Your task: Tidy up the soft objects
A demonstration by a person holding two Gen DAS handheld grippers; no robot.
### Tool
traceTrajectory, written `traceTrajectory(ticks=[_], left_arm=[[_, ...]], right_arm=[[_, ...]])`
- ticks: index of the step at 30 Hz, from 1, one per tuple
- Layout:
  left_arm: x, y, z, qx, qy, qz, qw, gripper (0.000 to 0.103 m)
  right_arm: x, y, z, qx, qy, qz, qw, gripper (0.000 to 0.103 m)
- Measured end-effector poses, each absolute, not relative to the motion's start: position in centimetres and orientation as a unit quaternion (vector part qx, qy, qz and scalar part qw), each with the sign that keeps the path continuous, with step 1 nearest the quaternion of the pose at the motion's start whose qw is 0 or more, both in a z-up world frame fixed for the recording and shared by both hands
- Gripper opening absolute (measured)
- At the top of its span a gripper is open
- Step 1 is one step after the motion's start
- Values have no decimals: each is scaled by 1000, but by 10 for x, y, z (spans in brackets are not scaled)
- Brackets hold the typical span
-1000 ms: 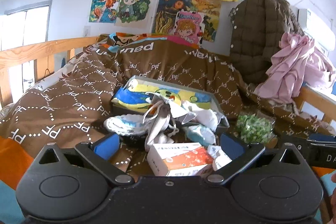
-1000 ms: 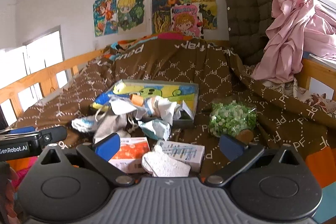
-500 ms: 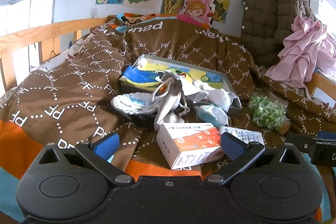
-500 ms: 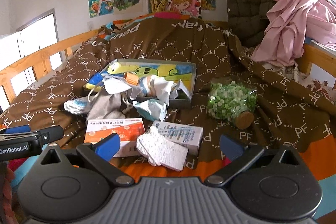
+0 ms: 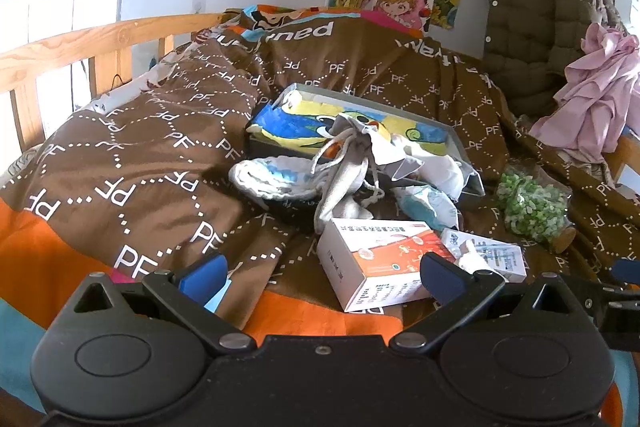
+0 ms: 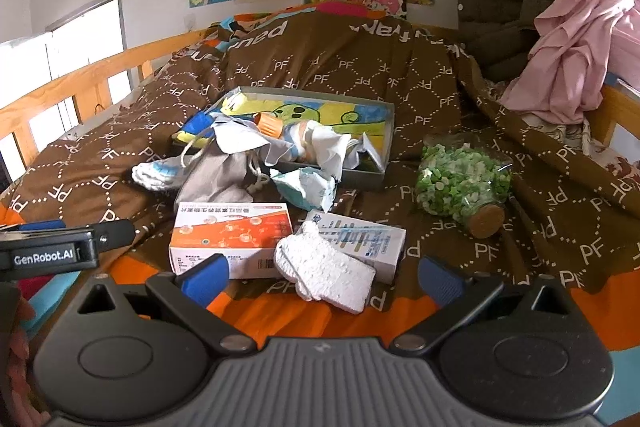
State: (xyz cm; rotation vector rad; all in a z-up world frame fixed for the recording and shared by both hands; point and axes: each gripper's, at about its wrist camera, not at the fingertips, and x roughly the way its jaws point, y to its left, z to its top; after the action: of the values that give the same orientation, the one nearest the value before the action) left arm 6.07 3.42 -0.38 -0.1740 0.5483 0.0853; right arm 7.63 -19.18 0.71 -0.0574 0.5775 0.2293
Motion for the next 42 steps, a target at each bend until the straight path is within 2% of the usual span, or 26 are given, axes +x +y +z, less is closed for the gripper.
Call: traceTrajectory(ticks=[22, 42], left_arm=[[82, 43, -10, -111, 269, 82, 953, 102], [123, 49, -26, -120, 243, 58, 961, 102]], right_arm=[[99, -183, -6, -35, 318, 131, 939, 103], [150, -159, -35, -193, 317, 198, 907, 103]])
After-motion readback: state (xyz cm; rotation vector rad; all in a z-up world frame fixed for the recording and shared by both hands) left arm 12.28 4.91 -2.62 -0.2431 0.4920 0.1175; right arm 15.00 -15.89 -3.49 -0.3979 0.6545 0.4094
